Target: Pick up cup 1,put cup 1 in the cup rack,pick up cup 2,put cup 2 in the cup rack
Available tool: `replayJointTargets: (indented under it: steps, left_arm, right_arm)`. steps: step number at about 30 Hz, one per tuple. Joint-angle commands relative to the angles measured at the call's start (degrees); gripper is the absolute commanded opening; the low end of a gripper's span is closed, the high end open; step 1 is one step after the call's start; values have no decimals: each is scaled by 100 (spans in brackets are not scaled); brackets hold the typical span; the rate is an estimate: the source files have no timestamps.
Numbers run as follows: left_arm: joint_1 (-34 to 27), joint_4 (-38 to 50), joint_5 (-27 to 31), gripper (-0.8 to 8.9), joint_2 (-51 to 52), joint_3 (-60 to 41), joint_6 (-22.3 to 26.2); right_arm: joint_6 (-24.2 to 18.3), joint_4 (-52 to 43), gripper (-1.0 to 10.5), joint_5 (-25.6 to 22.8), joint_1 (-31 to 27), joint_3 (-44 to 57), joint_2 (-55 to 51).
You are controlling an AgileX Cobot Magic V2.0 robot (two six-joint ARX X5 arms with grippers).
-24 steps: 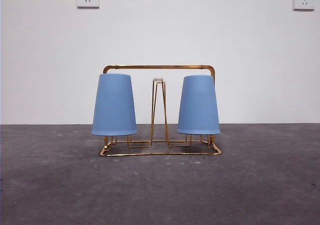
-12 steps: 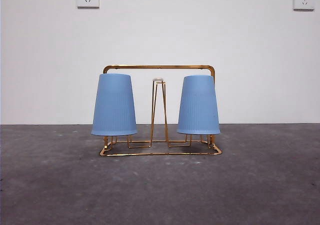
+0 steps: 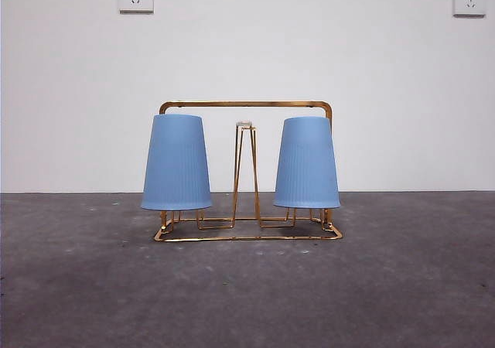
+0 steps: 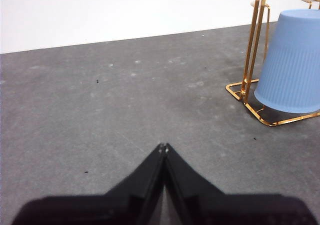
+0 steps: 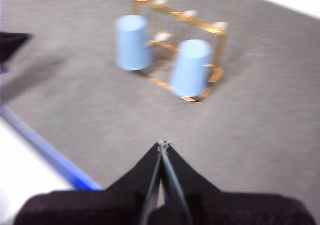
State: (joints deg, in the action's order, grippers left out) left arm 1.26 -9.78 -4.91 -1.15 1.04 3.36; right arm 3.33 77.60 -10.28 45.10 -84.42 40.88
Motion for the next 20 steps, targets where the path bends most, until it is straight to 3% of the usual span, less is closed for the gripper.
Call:
replayJointTargets:
  steps: [1, 7, 12, 15, 20]
  left_arm:
    - [-20, 46, -2, -3, 0, -61, -50]
    - [-20, 46, -2, -3, 0, -61, -50]
    - [-20, 46, -2, -3, 0, -61, -50]
    - [-20, 46, -2, -3, 0, -61, -50]
    - [-20, 46, -2, -3, 0, -61, -50]
  right_arm:
    - [-214, -280, 2, -96, -505, 107, -146]
    - [-236, -1410, 2, 243, -2269, 817, -741]
    - [-354, -2730, 2, 264, -3567, 2186, -1569]
    - [-332, -3560, 2, 437, -4111, 3128, -2070]
    - [-332, -4758, 2, 645, -4538, 4599, -2754]
